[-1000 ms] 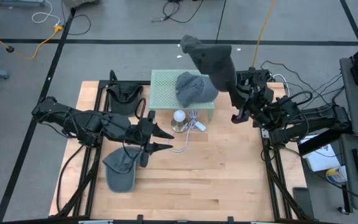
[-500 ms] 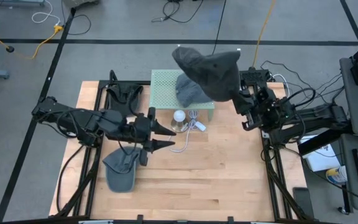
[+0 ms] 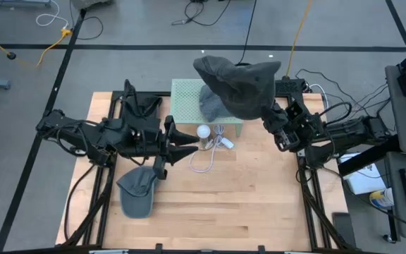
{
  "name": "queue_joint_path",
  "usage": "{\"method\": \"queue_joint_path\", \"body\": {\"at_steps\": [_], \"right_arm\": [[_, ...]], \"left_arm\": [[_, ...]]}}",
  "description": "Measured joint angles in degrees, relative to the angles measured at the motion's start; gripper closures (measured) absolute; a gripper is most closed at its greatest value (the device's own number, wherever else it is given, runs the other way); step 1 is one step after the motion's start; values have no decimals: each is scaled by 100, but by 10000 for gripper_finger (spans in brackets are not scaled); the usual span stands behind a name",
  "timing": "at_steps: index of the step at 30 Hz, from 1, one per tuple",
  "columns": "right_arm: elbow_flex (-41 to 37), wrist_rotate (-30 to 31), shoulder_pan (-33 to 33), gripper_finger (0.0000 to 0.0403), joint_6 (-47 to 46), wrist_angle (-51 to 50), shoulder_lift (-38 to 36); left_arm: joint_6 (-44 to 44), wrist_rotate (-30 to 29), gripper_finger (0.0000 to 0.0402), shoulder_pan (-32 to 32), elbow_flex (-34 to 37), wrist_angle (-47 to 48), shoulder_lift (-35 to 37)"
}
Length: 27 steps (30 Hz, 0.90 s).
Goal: Pick & Place hat
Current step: Put the right black cap on the shelf
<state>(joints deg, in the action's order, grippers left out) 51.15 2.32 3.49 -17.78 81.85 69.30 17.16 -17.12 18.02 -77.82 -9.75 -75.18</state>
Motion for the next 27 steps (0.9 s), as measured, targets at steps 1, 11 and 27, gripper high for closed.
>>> {"method": "queue_joint_path", "body": {"at_steps": [1, 11, 27], "right_arm": [[77, -115, 0, 398, 3, 16, 48], [1290, -1159, 40, 398, 42, -192, 599], [3338, -1463, 269, 398, -38, -839, 1808]], "left_arm": [[5, 0, 256, 0, 0, -83, -1], [-10, -102, 256, 0, 0, -840, -33], [251, 1383, 247, -384, 0, -1763, -33]]}}
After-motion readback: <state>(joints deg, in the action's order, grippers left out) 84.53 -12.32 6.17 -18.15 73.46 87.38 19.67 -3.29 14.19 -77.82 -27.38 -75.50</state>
